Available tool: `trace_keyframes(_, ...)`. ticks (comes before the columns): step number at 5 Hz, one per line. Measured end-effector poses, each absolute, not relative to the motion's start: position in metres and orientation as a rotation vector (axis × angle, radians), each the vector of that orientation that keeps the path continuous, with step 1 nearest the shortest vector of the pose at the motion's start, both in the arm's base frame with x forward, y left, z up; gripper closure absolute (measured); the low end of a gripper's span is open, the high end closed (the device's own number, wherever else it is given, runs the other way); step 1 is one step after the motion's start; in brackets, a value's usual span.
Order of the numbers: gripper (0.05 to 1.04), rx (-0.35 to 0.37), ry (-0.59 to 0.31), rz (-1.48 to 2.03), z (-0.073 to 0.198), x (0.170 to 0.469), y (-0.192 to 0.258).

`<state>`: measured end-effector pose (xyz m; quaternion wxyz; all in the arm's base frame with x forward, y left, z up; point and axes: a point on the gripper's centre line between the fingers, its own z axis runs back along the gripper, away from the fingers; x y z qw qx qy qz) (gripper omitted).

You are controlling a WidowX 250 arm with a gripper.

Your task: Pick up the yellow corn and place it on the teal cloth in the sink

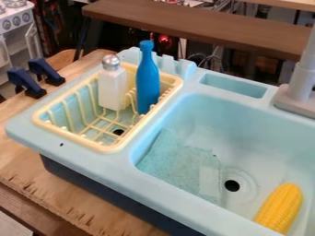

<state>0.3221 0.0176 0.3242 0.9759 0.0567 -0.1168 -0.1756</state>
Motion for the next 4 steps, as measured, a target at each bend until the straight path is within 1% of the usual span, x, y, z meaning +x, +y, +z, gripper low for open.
trace_keyframes(1, 0.077, 0.105, -0.201, -0.361, 0.314, 0.326, 0.016)
trace_keyframes(2, 0.077, 0.093, -0.150, -0.438, 0.300, 0.326, -0.008)
trace_keyframes(3, 0.077, 0.073, -0.144, -0.491, 0.289, 0.328, -0.026)
trace_keyframes(4, 0.077, 0.028, -0.140, -0.499, 0.270, 0.331, -0.038)
